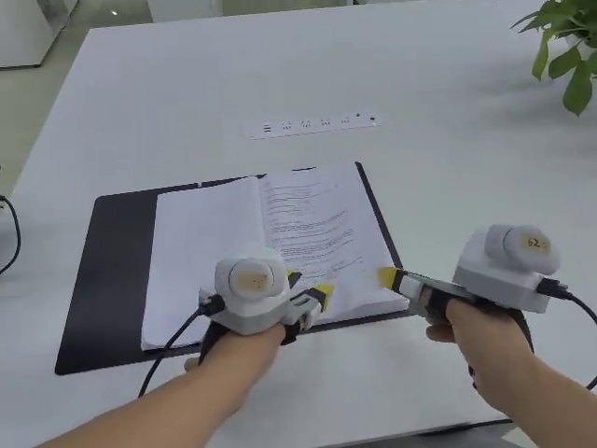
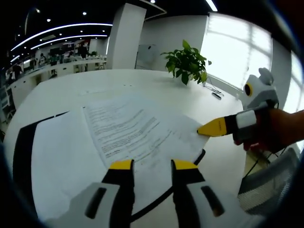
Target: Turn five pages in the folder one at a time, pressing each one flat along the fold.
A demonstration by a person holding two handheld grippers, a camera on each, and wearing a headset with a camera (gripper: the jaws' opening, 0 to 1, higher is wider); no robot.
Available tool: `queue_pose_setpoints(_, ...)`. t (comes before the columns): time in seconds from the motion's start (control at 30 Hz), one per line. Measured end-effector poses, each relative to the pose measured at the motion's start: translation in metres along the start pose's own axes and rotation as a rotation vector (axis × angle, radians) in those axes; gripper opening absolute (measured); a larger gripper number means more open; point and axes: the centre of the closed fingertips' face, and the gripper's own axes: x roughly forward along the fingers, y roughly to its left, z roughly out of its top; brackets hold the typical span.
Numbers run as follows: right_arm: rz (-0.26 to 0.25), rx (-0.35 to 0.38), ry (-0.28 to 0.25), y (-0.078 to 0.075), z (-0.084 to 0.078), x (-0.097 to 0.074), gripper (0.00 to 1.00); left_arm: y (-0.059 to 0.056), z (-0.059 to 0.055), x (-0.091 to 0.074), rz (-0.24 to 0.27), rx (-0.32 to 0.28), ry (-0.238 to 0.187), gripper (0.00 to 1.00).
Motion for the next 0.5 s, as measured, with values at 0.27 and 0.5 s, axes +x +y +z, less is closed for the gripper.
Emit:
queue_pose_setpoints(0.27, 0.086, 0.006, -0.043, 0.049, 0.013, 0.001, 0.0, 0.024, 0.005, -0.048, 0.033, 0.018, -0.04, 0.3)
queue_pose_setpoints(0.5, 0.162, -0.005, -0.051, 0.092, 0.01, 0.011, 0.0, 0.044, 0.004, -0.095, 0.062, 0.005, -0.08, 0.31)
